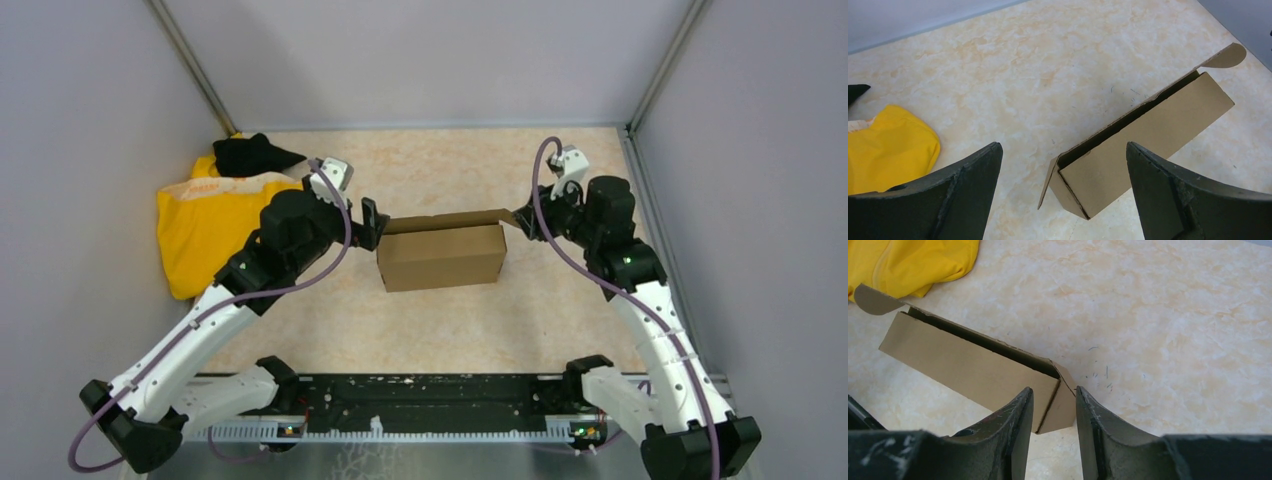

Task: Fold the paper box

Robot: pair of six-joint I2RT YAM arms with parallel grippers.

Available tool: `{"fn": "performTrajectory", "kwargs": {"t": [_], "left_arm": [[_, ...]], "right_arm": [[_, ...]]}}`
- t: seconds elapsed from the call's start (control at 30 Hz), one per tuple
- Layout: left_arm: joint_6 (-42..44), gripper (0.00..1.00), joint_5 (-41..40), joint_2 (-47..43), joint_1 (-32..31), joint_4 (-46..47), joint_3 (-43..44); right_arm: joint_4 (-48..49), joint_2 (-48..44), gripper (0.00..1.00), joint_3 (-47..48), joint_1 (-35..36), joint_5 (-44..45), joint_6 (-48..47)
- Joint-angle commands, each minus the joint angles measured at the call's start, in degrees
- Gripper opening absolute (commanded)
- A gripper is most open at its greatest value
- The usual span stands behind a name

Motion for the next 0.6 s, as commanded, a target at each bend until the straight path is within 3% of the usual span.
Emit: {"fn": "performTrajectory", "kwargs": {"t": [0.0,0.57], "left_arm": [[0.30,0.99,1.52,-1.12,-0.37,-2.27,1.22],[1.46,0.99,0.50,-2.06,-0.37,-4.77,1.80]], "right_arm": [[0.40,0.24,0.37,2.92,1.87,-0.38,-2.69],[-1.02,3.70,0.37,5.33,6.65,9.33,-9.62]]}}
